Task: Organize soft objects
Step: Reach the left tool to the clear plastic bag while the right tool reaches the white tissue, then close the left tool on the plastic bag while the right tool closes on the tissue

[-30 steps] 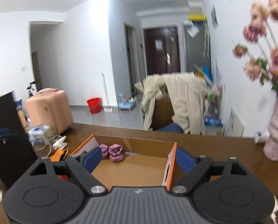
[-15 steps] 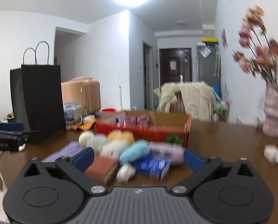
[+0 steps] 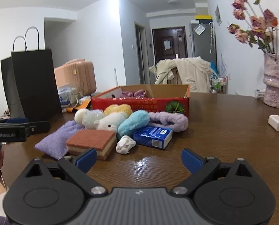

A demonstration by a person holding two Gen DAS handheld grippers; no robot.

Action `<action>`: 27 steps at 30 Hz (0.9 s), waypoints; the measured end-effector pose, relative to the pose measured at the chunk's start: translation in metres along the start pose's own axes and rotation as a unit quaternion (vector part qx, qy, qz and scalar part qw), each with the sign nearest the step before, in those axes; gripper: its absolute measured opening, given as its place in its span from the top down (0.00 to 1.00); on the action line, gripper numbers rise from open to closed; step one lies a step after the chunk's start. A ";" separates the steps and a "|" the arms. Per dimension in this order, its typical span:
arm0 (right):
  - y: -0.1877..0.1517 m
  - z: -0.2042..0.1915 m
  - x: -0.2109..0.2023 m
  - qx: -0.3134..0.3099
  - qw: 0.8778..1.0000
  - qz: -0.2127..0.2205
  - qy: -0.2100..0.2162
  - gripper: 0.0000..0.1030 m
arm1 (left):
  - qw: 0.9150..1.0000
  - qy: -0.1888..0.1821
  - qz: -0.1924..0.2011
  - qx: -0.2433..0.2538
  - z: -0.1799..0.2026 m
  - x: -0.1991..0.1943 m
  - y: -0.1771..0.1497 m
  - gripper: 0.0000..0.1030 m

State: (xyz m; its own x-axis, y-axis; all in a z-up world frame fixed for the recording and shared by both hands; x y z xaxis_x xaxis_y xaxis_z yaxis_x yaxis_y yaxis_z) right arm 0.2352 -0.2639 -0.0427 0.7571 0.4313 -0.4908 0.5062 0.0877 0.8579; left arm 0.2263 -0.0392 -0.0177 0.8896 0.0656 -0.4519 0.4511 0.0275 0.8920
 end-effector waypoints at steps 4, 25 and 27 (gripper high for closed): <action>0.002 -0.007 0.019 -0.001 1.000 -0.015 0.009 0.12 | 1.000 0.000 -0.009 -0.006 -0.005 0.022 0.006 0.00; 0.017 -0.020 0.131 0.034 0.994 -0.096 0.030 0.71 | 0.992 -0.065 -0.105 -0.035 -0.010 0.149 0.027 0.70; 0.017 -0.021 0.132 0.034 0.994 -0.096 0.031 0.74 | 0.991 -0.071 -0.105 -0.043 -0.010 0.149 0.028 0.74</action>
Point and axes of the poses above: each gripper's, at about its wrist camera, not at the fingertips, and x roughly the way its jaws point, z to its right, y to its top, the point moved 10 cm from there along x, roughly the way its jaws point, and after that the axes turned 5 degrees about -z, right-handed, at the moved point
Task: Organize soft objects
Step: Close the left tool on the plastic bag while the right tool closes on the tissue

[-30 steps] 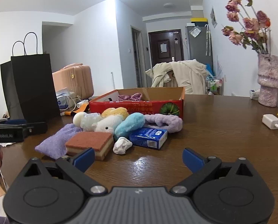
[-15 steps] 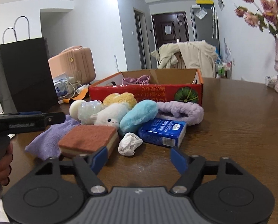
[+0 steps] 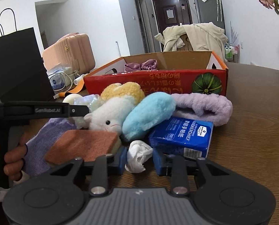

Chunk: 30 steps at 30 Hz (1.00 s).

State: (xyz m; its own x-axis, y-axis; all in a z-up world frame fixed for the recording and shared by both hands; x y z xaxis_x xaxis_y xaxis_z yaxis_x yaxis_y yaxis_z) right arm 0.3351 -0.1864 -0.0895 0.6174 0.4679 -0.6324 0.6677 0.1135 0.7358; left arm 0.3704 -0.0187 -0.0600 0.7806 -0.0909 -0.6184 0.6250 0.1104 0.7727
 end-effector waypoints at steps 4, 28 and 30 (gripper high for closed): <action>0.001 0.000 -0.003 -0.001 1.000 0.001 -0.002 0.78 | 1.000 0.000 0.010 -0.007 0.001 -0.012 0.002 0.78; -0.001 -0.025 -0.134 -0.025 0.992 0.123 -0.026 0.79 | 0.990 -0.012 0.138 0.003 0.027 -0.173 -0.001 0.78; 0.000 -0.027 -0.138 -0.026 0.991 0.128 -0.025 0.78 | 0.990 -0.011 0.140 0.003 0.027 -0.174 -0.001 0.78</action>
Point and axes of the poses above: each gripper's, at about its wrist camera, not at the fingertips, and x roughly the way its jaws point, z to its right, y to its top, the point moved 10 cm from there along x, roughly the way its jaws point, and after that the axes turned 5 degrees about -z, right-handed, at the moved point
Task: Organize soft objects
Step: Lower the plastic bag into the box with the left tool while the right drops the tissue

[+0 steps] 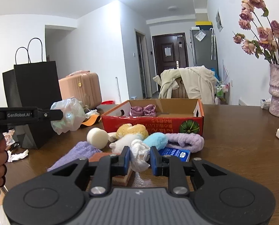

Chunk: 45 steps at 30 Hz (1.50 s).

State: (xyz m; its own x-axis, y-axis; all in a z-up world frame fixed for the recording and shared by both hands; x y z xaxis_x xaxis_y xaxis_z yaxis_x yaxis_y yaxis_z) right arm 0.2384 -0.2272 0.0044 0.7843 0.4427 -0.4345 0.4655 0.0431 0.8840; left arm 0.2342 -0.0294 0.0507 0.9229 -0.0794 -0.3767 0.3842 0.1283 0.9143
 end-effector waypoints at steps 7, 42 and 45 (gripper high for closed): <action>0.012 0.010 0.005 0.000 1.000 0.008 -0.005 0.79 | 1.000 -0.009 -0.003 0.001 0.002 0.023 0.014 0.78; 0.158 0.172 0.398 0.020 0.975 -0.180 -0.127 0.51 | 0.978 -0.031 -0.206 -0.019 0.007 0.422 0.090 0.48; 0.166 0.171 0.382 0.020 0.978 -0.166 -0.125 0.49 | 0.981 -0.036 -0.189 -0.021 0.004 0.391 0.102 0.41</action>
Point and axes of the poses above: each gripper's, at about its wrist camera, not at the fingertips, and x roughly the way its jaws point, z to its right, y to its top, the point moved 10 cm from there along x, roughly the way its jaws point, and after that the axes turned 5 degrees about -z, right-handed, at the moved point
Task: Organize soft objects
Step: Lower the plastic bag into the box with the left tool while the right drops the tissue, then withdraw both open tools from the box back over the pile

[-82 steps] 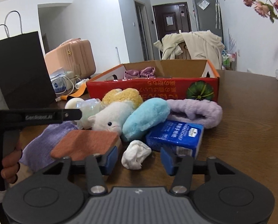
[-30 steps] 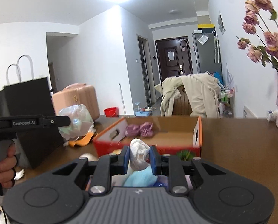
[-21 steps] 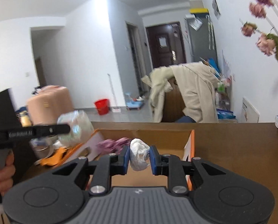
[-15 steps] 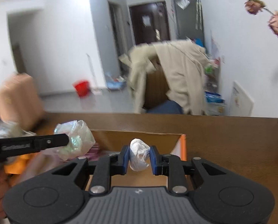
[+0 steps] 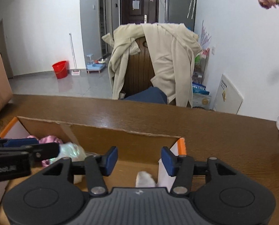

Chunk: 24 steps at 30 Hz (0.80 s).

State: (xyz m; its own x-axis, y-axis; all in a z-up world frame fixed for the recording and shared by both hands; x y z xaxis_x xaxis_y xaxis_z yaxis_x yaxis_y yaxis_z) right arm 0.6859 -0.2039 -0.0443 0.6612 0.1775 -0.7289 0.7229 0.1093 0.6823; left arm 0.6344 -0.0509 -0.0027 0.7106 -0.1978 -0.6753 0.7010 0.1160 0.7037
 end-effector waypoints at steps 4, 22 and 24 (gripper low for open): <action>-0.002 0.012 -0.042 0.010 0.999 0.025 0.023 0.38 | 0.999 0.015 0.036 0.019 -0.011 -0.066 -0.005 0.38; -0.113 0.000 -0.265 -0.002 0.984 0.158 0.085 0.12 | 0.972 0.090 0.210 0.047 -0.028 -0.314 -0.147 0.00; -0.136 -0.009 -0.282 0.003 0.981 0.164 0.099 0.10 | 0.970 0.090 0.221 0.037 -0.030 -0.327 -0.169 0.00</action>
State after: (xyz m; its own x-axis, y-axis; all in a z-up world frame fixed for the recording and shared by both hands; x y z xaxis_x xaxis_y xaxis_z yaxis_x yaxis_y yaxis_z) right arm 0.3990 -0.2600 0.0686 0.8072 0.3891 -0.4438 0.4784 0.0092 0.8781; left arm 0.2857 0.0236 0.0921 0.9444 0.0303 -0.3275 0.3243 0.0793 0.9426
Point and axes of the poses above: each gripper's, at about its wrist camera, not at the fingertips, and x roughly the way its jaws point, z to its right, y to its top, the point moved 10 cm from there along x, roughly the way its jaws point, and after that the axes turned 5 degrees about -z, right-handed, at the moved point
